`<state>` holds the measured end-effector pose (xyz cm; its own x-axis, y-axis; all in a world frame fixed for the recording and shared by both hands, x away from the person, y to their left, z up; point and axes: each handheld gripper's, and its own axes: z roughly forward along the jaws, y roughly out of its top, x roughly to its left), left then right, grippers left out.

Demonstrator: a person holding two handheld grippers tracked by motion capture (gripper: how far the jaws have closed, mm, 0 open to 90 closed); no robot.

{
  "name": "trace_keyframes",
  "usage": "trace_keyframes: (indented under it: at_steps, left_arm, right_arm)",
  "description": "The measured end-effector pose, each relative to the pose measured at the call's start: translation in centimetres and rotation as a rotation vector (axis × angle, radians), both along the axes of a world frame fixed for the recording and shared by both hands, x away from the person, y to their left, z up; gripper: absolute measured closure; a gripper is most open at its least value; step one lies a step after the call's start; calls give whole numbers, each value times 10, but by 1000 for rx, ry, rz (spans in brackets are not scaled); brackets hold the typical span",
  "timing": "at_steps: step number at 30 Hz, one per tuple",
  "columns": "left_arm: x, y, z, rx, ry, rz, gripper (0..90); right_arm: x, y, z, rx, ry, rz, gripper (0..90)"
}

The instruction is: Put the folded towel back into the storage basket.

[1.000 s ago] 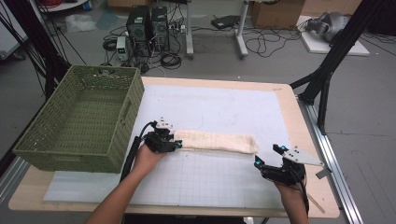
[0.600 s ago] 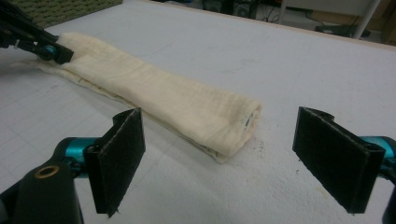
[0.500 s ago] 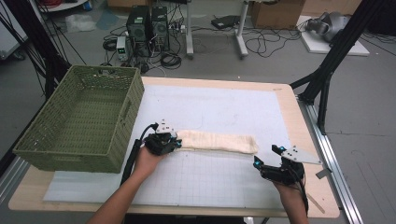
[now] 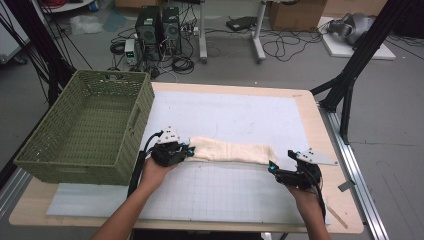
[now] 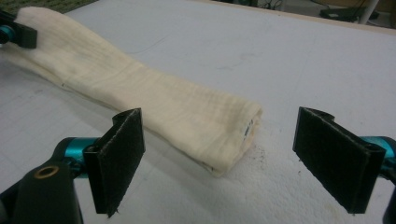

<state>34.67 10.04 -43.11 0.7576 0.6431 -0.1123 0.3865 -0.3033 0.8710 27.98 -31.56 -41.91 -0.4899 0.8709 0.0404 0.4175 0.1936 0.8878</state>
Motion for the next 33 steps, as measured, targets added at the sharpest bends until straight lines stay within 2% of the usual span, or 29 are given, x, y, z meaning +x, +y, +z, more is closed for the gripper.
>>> trace_keyframes:
  at_steps: [3,4,10,14,20,22,23,27,30,33]
  left_arm:
    - [-1,0,1,-7,-3,2,805]
    - [-1,1,1,-10,-6,0,804]
    - [0,0,0,-8,-8,6,804]
    - [0,1,0,-5,-4,10,804]
    - [0,1,-1,-3,-4,15,802]
    - [0,1,0,2,-4,13,802]
    - [0,1,0,2,-5,13,802]
    - [-1,2,0,3,-7,12,803]
    - [-1,2,0,2,-7,13,803]
    - [-1,2,-1,4,-9,15,803]
  right_arm:
    - [7,2,0,-9,11,-1,153]
    - [15,5,-2,-17,32,-21,154]
    - [39,12,-18,-57,103,-37,236]
    - [45,12,-25,-64,158,-39,269]
    - [47,15,-29,-82,180,-18,307]
    - [47,16,-31,-79,202,-21,334]
    - [48,15,-32,-60,218,-31,368]
    - [44,20,-32,-71,196,2,530]
    - [43,21,-32,-61,203,2,575]
    - [42,20,-32,-9,234,3,683]
